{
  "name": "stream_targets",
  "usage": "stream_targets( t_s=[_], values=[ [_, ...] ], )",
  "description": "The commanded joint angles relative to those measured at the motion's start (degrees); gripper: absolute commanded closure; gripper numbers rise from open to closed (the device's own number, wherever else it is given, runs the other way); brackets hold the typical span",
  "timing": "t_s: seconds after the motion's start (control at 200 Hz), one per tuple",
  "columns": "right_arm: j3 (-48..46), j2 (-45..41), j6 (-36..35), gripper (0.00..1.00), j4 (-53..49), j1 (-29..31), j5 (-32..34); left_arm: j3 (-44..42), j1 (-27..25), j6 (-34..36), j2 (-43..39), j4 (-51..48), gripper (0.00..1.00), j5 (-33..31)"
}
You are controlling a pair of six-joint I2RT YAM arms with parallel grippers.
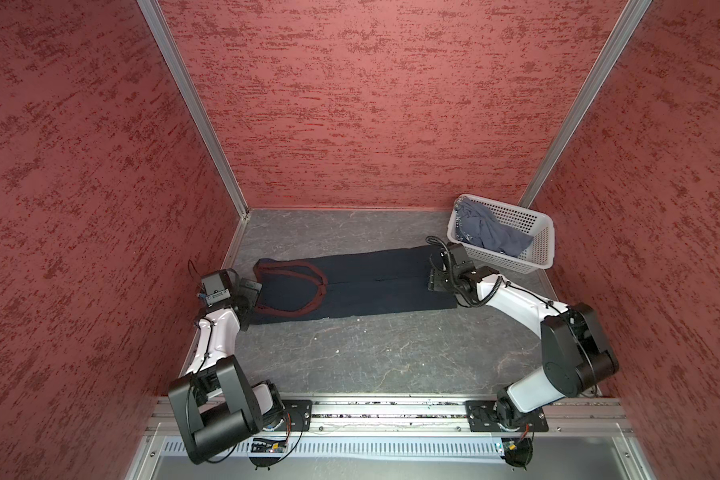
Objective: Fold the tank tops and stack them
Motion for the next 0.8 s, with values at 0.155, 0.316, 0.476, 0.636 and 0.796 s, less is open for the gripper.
stream_targets(
  t_s=[0.155,0.316,0.476,0.636,0.796],
  values=[
    [10.9,7.7,-3.4,0.25,-3.0,-0.3,-0.8,0.5,-22.5,-2.5,-2.2,-3.7,0.02,-5.5],
    [17.7,15.0,-3.3,0.25,-3.5,-0.3,-3.2,-0.3,-30.3,-4.9,4.8,1.2,0.03,-5.7],
    [23.4,21.8,-3.5,0.25,-5.0,-0.1,-3.7,1.3,-30.9,-2.8,12.9,4.0,0.04,-4.8],
    [25.5,26.3,-3.2,0.25,-7.3,-0.1,-1.5,2.6,-30.3,-0.2,18.8,5.0,0.04,-5.8],
    [23.2,27.8,-1.6,0.26,-10.2,-0.1,0.8,6.3,-30.0,3.6,25.1,4.3,0.04,-5.6]
  ],
)
